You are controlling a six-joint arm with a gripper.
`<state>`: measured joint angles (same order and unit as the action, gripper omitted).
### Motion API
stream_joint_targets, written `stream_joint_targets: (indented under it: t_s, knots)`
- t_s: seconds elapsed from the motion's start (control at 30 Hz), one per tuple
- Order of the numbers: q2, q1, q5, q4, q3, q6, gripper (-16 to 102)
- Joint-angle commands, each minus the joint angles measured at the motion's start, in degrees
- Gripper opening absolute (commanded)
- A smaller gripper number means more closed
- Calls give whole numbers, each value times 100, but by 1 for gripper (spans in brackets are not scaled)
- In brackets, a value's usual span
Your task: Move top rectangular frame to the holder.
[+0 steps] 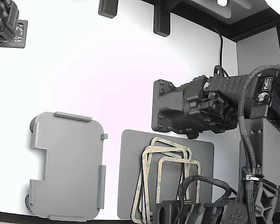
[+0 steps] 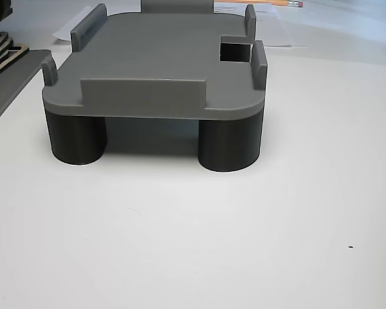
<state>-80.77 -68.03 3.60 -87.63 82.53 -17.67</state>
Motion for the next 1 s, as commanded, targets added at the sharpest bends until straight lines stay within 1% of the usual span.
stream_joint_targets:
  t_s: [0.0,0.07,0.27,0.37,0.43,0.47,0.57,0.67,0.7,0.73,0.83,0.97]
  knots:
    - [-132,229,-62,-193,-369,176,-11]
    - [-237,352,-53,-299,-466,571,-11]
    - [-888,729,167,-272,-237,1802,-12]
    - [-1037,1028,141,-475,-325,2232,-12]
    - [-1222,1292,-26,-563,-343,2672,-12]
    - [-1318,1397,-18,-571,-325,2953,-12]
    - [-1547,1696,220,-606,-290,3841,-12]
    - [-1811,2030,378,-703,-193,5238,-12]
    - [-1934,2118,457,-694,-105,6108,-12]
    - [-2057,2188,694,-668,0,6724,-12]
    - [-2232,2487,1002,-712,158,7822,-11]
    - [-2417,3085,896,-712,439,9378,-11]
